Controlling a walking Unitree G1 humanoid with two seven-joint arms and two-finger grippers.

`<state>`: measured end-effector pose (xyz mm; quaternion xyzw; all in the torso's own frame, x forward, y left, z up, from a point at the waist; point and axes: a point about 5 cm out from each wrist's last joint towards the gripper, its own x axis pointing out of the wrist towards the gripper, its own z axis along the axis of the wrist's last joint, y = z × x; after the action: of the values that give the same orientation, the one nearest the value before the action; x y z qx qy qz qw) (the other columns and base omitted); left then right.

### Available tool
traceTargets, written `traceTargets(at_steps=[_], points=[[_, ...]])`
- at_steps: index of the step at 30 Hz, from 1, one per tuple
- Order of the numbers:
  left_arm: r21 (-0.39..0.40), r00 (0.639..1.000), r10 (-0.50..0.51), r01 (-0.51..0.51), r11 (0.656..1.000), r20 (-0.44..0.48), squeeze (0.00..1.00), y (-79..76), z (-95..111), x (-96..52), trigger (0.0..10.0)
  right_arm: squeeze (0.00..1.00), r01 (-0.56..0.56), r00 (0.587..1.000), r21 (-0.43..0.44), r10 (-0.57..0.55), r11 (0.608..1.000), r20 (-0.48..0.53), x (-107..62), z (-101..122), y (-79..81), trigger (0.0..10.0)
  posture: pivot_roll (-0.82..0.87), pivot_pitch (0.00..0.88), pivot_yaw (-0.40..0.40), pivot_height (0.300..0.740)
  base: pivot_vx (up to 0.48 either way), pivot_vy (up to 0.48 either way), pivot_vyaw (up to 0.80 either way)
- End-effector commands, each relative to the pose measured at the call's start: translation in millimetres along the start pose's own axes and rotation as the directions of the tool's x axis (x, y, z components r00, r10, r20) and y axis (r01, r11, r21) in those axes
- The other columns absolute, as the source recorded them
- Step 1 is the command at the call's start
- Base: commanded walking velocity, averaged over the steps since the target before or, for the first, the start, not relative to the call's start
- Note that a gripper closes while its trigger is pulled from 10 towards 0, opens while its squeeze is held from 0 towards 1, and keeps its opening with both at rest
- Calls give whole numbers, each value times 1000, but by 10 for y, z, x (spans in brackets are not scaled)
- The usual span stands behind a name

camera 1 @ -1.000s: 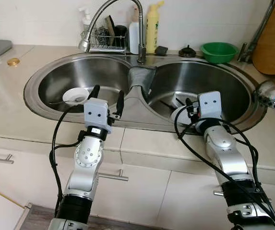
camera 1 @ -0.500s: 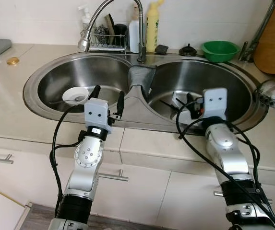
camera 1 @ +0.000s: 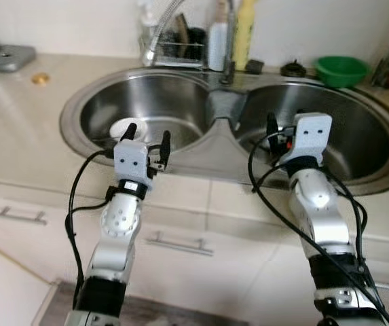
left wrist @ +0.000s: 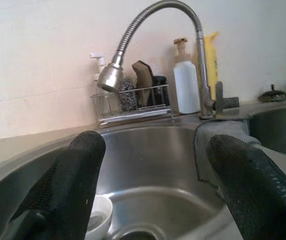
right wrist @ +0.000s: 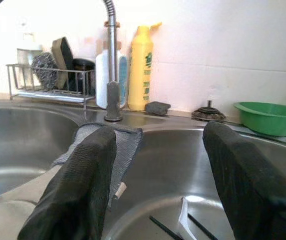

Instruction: Kitchen organization

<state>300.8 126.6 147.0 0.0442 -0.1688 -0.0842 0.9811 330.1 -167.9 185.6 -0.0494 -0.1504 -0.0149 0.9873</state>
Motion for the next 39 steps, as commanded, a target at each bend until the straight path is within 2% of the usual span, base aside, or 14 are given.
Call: traceTargets(at_steps=[1,5,13,19,31,39], points=[[-2,1000,-15,15,1000,8,0,-32,25,15,10000,0,25,999,9,-25,1000,29,-6,55,-46,10000,-85,0,20,740,0,480,0],[-2,1000,-14,14,1000,10,0,-32,27,13,10000,0,20,999,3,-20,1000,35,-40,41,-27,10000,-85,0,20,740,0,480,-303],[-3,1000,-17,17,1000,11,0,-33,26,9,10000,0,9,999,9,-10,1000,47,-84,29,-14,10000,-84,0,21,740,0,480,-800],[0,1000,-15,15,1000,18,0,-22,41,8,10000,0,2,999,9,-3,1000,54,-102,38,5,10000,-83,0,23,740,0,480,-133],[17,999,-16,15,1000,36,0,-23,63,9,10000,0,-10,997,12,9,1000,81,-108,75,21,10000,-85,0,24,740,0,0,-800],[20,999,-21,20,1000,41,0,-32,66,9,10000,0,-11,992,0,11,1000,126,-126,136,22,10000,-89,0,25,740,0,-443,-800]])
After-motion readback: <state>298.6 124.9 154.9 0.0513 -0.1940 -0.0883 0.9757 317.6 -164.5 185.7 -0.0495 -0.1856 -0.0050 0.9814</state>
